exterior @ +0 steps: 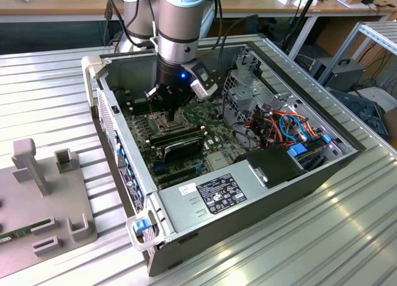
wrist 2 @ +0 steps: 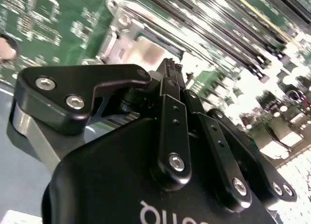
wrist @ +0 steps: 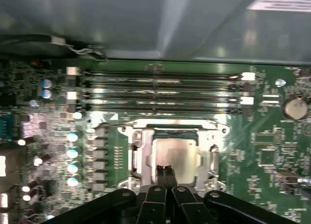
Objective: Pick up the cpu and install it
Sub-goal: 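Install the first cpu locking lever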
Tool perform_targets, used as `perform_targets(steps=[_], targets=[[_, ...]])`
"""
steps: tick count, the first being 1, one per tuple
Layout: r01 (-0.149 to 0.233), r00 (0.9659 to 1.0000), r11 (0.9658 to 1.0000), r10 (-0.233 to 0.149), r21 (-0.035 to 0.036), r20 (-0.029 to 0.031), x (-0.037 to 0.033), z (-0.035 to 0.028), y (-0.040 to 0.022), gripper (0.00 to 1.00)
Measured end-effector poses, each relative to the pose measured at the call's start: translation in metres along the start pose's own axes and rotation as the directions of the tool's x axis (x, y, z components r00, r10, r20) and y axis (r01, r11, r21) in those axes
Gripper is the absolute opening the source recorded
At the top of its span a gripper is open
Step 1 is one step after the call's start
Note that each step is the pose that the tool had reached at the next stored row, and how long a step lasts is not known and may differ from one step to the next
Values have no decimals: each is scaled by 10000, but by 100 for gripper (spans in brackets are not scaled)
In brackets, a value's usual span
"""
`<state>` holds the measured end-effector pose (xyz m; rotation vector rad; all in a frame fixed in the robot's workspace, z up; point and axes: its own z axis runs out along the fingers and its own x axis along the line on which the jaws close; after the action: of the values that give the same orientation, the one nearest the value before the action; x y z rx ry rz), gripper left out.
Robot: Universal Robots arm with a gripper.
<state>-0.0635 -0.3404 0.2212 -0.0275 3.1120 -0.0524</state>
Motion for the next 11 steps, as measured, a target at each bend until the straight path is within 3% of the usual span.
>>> perform_targets(steps=[4,7,11], targets=[[-5,10000,10000,5,1,70,168,-4,3,11],[-1,10000,10000,1,3,76,174,-21,2,11],[-3,10000,10000,3,2,86,169,-202,-4,11]])
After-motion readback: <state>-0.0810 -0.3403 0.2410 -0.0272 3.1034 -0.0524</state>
